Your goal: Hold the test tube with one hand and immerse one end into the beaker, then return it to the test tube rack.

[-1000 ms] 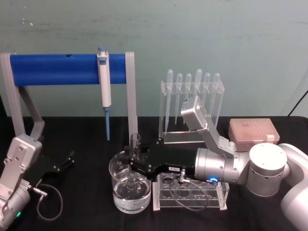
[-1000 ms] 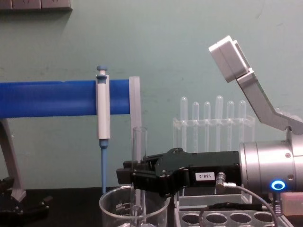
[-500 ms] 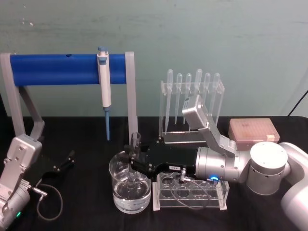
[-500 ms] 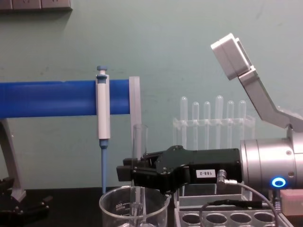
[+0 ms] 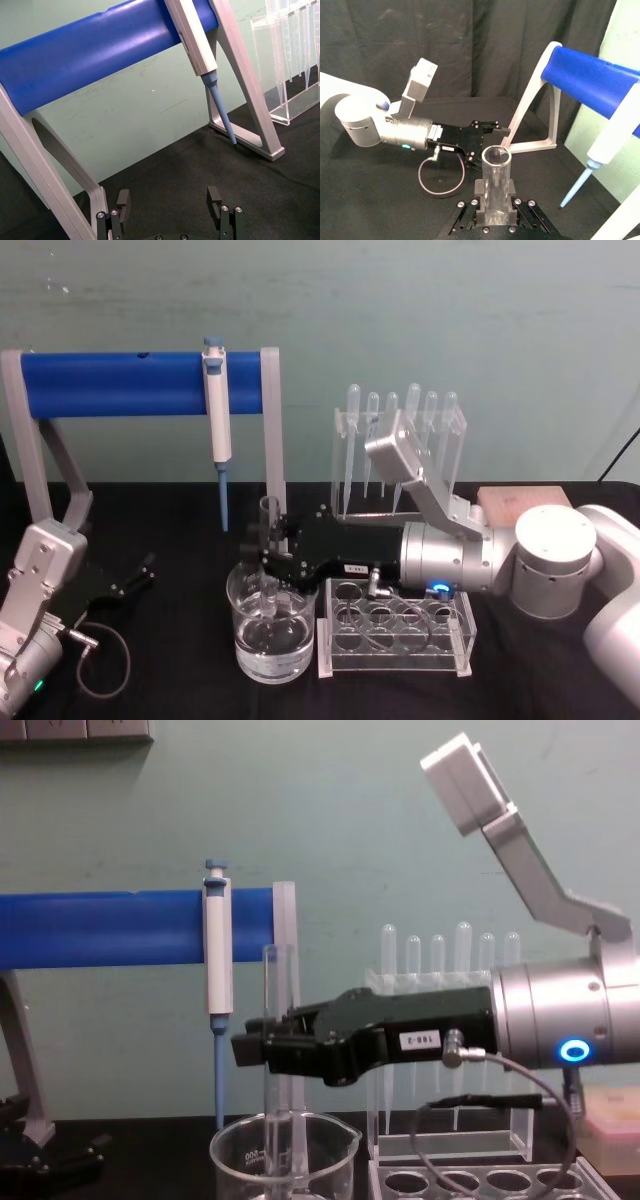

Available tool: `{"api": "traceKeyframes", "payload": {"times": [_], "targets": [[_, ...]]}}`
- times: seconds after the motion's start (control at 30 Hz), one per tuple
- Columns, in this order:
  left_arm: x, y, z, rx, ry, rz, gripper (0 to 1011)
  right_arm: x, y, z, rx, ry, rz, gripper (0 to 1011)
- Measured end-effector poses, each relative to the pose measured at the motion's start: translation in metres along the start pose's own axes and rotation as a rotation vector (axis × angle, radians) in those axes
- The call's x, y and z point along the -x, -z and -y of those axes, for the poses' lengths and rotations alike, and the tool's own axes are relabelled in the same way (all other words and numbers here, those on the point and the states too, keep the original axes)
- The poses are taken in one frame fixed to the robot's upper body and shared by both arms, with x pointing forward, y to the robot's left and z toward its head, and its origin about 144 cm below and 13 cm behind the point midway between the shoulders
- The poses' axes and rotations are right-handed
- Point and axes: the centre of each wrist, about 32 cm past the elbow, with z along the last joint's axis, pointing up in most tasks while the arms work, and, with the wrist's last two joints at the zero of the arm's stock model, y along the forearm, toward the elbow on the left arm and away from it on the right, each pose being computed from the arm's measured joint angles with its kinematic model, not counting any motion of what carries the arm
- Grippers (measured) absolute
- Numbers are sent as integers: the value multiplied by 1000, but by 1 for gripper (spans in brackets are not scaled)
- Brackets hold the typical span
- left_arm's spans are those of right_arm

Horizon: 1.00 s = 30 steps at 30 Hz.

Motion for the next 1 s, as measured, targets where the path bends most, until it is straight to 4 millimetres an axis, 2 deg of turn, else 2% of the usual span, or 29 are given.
{"api": "traceKeyframes", "payload": {"times": [0.4, 0.73, 1.0], "targets": [[0, 0, 0, 0, 0, 0, 1000, 8, -33, 14, -13, 37, 29, 225], [0, 0, 0, 0, 0, 0, 1000, 18, -48, 33, -45, 59, 32, 225], [0, 0, 0, 0, 0, 0, 1000, 29, -52, 53, -55, 93, 33, 225]]}}
